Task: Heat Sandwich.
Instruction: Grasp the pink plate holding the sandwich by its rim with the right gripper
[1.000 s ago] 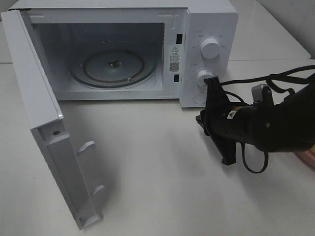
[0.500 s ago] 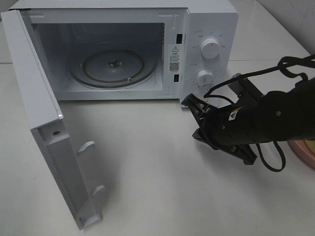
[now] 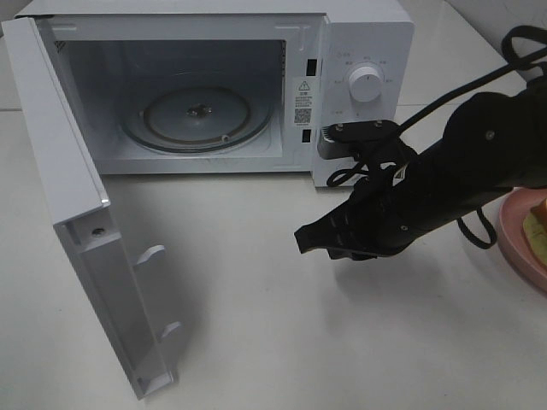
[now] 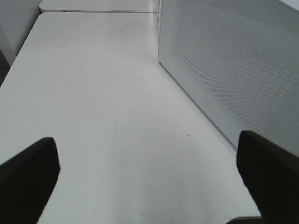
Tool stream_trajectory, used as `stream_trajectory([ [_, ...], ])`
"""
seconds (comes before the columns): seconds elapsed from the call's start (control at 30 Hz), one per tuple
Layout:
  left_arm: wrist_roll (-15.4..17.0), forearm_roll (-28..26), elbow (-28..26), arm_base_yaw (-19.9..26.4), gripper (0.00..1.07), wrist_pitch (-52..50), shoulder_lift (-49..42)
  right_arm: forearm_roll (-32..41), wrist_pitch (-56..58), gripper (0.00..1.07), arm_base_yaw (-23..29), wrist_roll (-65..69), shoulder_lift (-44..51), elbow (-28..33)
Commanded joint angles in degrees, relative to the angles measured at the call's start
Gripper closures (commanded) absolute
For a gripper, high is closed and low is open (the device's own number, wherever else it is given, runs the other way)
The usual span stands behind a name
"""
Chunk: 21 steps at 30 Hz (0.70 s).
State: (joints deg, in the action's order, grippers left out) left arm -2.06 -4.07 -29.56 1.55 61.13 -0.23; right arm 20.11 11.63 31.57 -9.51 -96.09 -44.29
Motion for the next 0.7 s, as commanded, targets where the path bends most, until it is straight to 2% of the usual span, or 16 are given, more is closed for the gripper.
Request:
stream_trajectory([
  [0.03, 0.3, -0.1, 0.0, 0.1, 0.09, 0.1, -1.1, -1.7, 5.2, 0.98, -0.2, -4.5, 2.5, -0.7],
  [0.3, 0.3, -0.1, 0.0, 0.1, 0.09, 0.1, -1.1, -14.4, 13.3, 0.93, -0.2, -1.7, 10.0, -0.7],
  [0.37, 0.3, -0.1, 0.0, 0.1, 0.09, 0.1, -1.1, -20.1, 17.1, 0.91, -0.2, 2.3, 12.6, -0.7],
  [0.5, 0.3, -0.1, 0.0, 0.1, 0.09, 0.1, -1.1, -25.3, 21.5, 0.86, -0.2, 9.5, 15.1, -0.7],
  [0.6, 0.3, -0.1, 0.0, 0.1, 0.09, 0.1, -1.1, -26.0, 23.3, 0.82, -1.6, 11.5, 16.2, -0.7],
  [0.7, 0.3, -0.1, 0.0, 0.1, 0.09, 0.1, -1.1, -26.0, 26.5, 0.73, -6.0, 12.7, 17.8, -0.7],
])
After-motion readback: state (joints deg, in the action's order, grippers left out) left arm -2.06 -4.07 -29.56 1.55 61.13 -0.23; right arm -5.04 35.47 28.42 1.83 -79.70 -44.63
